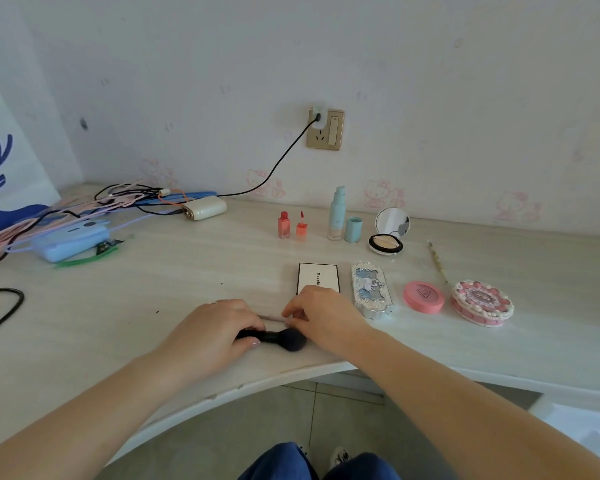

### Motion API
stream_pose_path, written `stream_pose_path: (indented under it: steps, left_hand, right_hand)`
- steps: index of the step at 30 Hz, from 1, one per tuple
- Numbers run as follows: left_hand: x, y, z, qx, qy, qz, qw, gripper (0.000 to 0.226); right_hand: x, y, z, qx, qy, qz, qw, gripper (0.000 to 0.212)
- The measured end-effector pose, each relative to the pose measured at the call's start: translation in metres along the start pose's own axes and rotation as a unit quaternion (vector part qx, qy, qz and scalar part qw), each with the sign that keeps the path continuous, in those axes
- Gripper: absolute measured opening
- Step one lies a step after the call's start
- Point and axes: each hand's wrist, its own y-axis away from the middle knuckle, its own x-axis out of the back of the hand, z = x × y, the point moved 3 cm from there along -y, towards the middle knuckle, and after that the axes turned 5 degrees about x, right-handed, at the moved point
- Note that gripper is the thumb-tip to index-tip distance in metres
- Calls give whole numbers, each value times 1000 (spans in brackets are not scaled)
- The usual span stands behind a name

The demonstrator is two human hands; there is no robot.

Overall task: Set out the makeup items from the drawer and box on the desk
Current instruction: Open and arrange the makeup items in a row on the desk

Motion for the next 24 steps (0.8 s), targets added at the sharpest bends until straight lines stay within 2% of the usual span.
stream_pose_path:
  steps: [6,10,14,16,22,24]
  left_hand:
    - [3,1,0,4,14,8,1000,30]
    - [17,-6,5,24,84,51,995,23]
    - [25,-30,20,59,123,70,988,28]
    - [22,-46,27,90,148,59,983,31]
    - [0,-87,42,187,189,-30,963,56]
    - [-6,-93,45,202,217,-49,954,51]
  right_hand:
    - [3,2,1,2,0,17,1000,26]
    - [26,8,17,-33,-35,79,996,24]
    - [51,17,47,-82,-7,136,987,28]
    - [54,20,59,-100,12,117,988,33]
    - [40,22,66,-109,119,-15,987,52]
    - [36,19,62,-100,136,-34,985,54]
